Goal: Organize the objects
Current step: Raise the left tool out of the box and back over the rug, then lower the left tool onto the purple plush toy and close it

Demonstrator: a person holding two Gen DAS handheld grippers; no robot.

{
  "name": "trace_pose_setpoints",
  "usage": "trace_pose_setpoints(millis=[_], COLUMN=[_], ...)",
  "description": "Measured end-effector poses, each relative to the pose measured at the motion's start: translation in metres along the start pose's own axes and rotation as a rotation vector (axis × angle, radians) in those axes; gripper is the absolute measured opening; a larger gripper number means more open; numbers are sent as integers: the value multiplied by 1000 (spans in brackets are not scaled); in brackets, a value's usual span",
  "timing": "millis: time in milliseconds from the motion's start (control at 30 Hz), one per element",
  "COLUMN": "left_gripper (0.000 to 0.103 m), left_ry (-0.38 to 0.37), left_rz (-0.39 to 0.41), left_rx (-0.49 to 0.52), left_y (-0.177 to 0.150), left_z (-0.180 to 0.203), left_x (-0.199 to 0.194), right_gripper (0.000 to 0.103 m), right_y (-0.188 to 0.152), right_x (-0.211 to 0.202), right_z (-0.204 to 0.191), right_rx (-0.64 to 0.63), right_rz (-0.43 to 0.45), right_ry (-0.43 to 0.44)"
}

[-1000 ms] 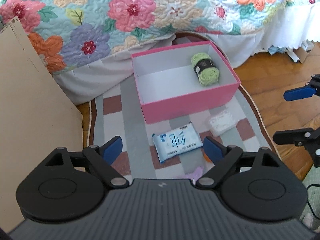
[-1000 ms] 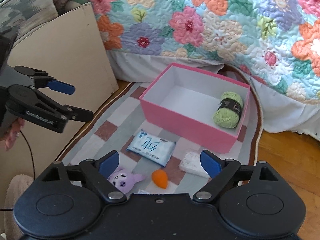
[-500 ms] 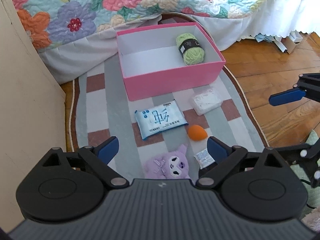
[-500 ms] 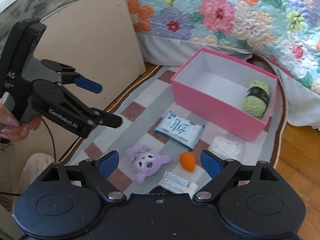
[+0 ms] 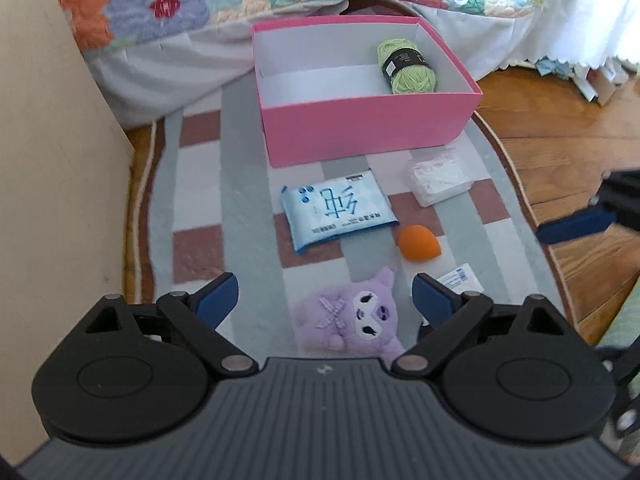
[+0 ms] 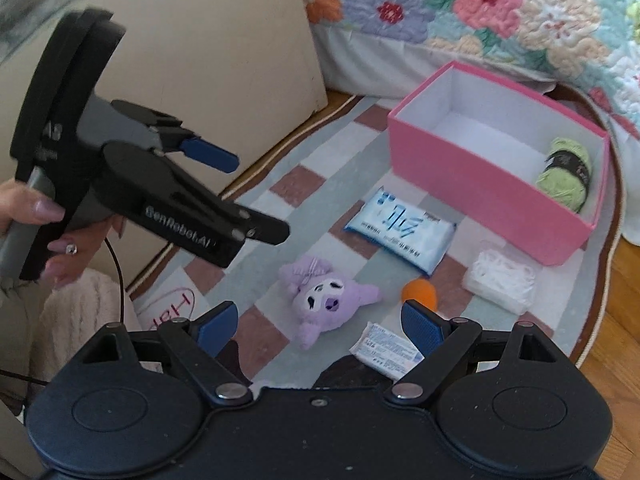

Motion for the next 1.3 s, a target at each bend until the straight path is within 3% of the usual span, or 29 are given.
trace_pose_setpoints(millis=[367,700,1067,1300], left_gripper=[95,93,89,84], left_ry=[-31,-86,-120,-79], left_rz=[4,-52,-125,-181], left_rx=[-55,-117,-166,-225], left_y=[-21,-36,-54,-66], left_z=[-13,-22,-24,-33], left_x=[24,51,84,108], right_gripper=[91,91,91,91], right_y=[-13,-25,-38,-52], right_x=[30,70,116,135], right_z=[-13,-8,-1,1], right_rx=[-59,-80,82,168], right_rz=[11,3,-50,-45], right_ry=[23,39,89,86])
Point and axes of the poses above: each gripper's, at about its wrist camera, not at the fingertips, and x roughly the way its jaws point, z to its right, y to its top, the point moved 4 cm from there along x, roughly the way its jaws point, and after that the axes turned 7 degrees about z, right-handed, at the moved point
